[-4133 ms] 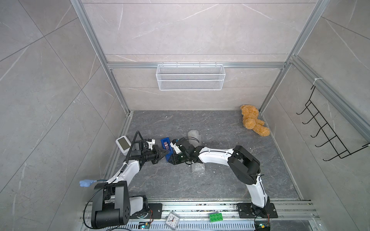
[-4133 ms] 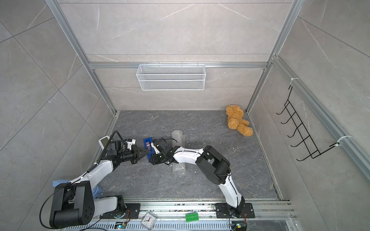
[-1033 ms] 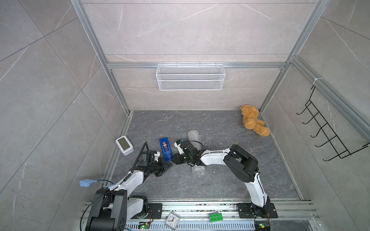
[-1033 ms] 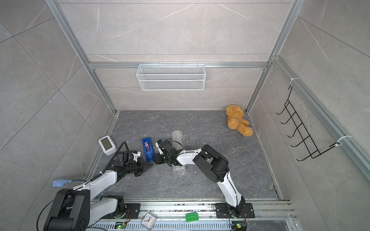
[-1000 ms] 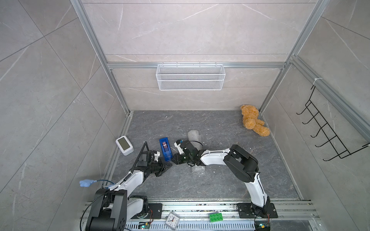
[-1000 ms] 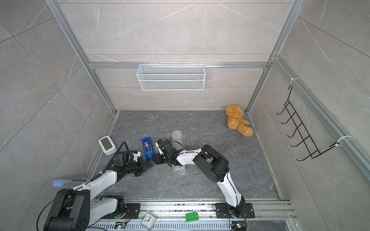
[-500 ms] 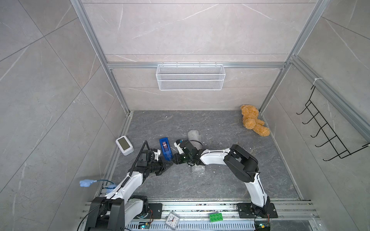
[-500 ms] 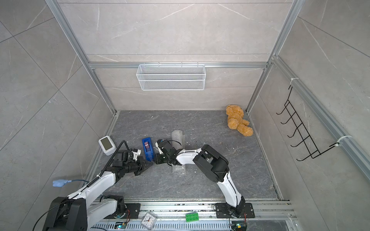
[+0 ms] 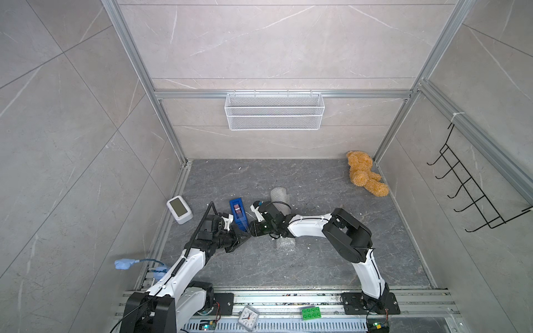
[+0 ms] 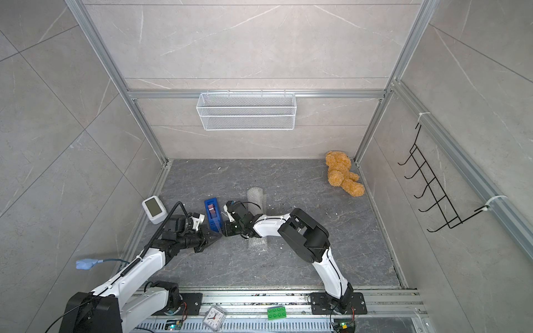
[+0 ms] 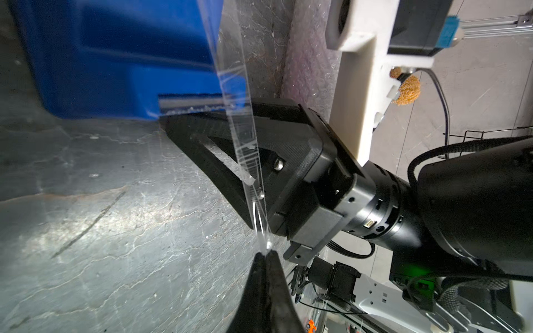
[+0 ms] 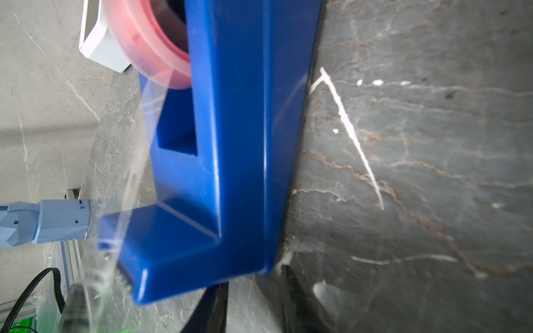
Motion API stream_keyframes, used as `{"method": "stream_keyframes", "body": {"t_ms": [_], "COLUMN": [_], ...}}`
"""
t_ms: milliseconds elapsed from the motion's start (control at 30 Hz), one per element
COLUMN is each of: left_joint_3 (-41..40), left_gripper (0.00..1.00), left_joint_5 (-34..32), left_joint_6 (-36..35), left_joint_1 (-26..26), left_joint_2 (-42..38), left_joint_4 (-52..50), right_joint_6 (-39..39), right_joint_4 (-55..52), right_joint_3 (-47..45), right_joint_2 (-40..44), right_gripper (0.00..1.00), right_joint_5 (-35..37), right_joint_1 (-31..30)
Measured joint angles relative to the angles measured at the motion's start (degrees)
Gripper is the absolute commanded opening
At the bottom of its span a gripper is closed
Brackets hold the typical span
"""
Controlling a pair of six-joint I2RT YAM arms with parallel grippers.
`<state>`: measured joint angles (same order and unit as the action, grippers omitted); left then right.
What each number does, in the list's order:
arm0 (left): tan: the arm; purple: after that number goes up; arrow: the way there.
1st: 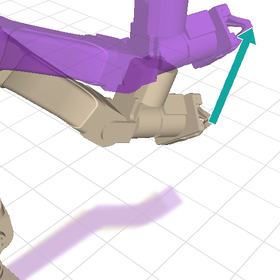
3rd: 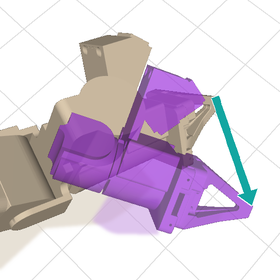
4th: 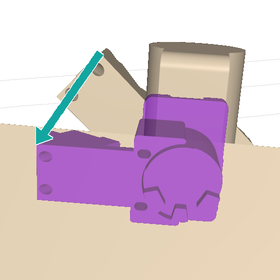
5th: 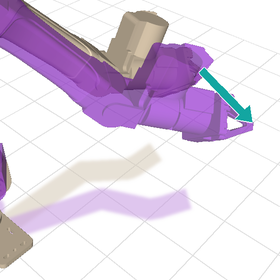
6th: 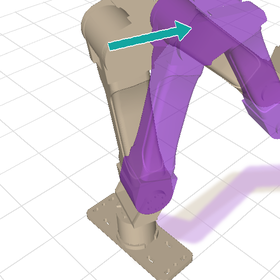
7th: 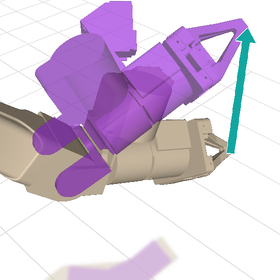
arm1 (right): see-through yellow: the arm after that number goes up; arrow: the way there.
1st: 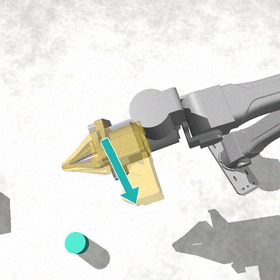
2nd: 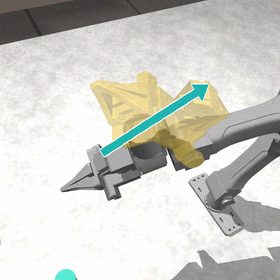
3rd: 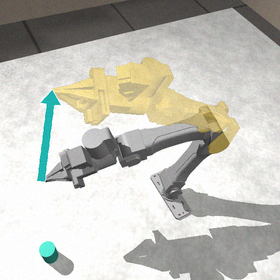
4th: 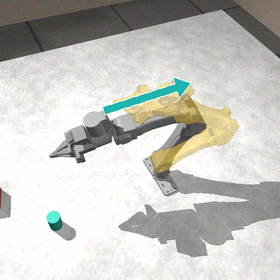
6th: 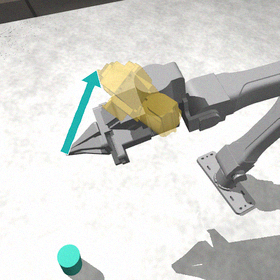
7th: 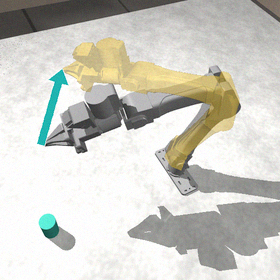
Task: Wrap wine bottles in bubble wrap
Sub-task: Tear off the tape using the Tape Cutter.
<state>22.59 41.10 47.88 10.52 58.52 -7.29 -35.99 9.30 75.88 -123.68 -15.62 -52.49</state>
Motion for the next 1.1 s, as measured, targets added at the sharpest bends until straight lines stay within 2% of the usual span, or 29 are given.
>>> {"method": "stream_keyframes", "body": {"t_ms": [200,367,567,833,1100], "left_joint_3": [-0.76,-0.5,0.76,-1.84,-2.4], "left_gripper": [0.0,0.0,0.0,0.0,0.0], "left_joint_5": [-2.67,-5.4,-11.56,-19.91,-21.55], "left_joint_6": [-0.52,-2.19,-4.68,-4.61,-6.82], "left_joint_1": [0.07,0.09,0.11,0.66,0.74], "left_joint_2": [1.86,8.28,12.31,6.1,-2.19], "left_joint_4": [-0.85,0.68,0.04,-8.24,-15.87], "right_joint_6": [0.0,0.0,0.2,0.68,1.29], "right_joint_4": [-0.02,-0.07,-0.44,-0.7,-0.13], "right_joint_3": [0.0,0.0,0.31,2.49,1.27], "right_joint_2": [0.0,0.0,-0.2,-1.53,-0.61], "right_gripper": [0.31,0.31,0.31,0.31,0.35], "right_joint_5": [0.0,0.07,0.09,1.9,3.32], "right_joint_1": [0.0,0.0,0.0,0.37,0.5]}}
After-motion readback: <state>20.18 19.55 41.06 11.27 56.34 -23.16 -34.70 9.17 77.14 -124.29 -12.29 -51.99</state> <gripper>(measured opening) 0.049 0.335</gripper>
